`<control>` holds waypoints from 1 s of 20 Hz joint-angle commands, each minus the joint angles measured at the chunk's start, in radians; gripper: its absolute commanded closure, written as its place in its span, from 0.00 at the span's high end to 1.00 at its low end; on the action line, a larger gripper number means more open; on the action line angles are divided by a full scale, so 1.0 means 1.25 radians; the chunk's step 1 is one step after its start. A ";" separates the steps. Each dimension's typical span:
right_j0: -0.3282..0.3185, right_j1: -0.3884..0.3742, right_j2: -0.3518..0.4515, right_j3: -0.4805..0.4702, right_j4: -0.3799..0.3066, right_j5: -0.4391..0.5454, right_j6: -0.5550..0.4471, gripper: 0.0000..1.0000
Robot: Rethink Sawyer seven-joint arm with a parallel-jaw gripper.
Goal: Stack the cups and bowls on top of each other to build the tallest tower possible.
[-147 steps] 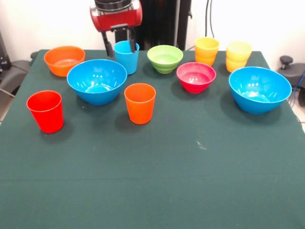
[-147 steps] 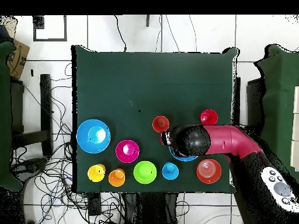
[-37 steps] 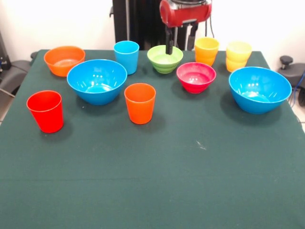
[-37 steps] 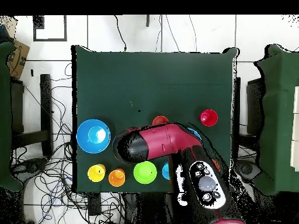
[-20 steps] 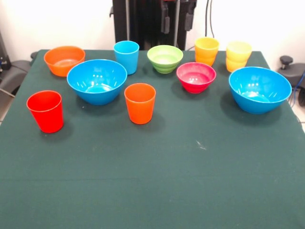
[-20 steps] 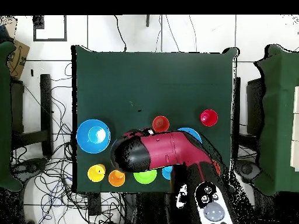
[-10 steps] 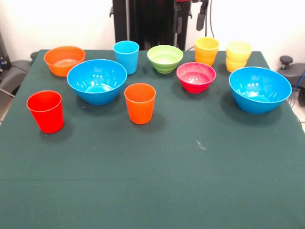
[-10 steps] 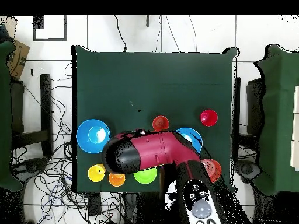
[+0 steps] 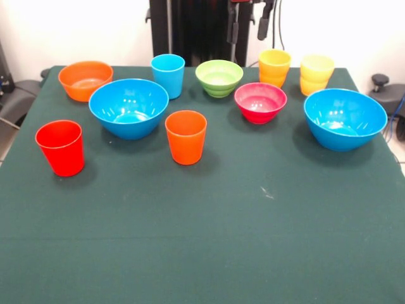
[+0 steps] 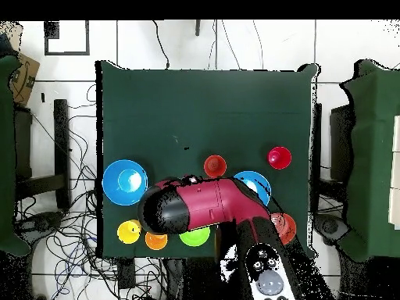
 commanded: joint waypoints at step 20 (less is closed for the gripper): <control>0.037 0.103 -0.049 0.009 -0.029 -0.028 0.095 1.00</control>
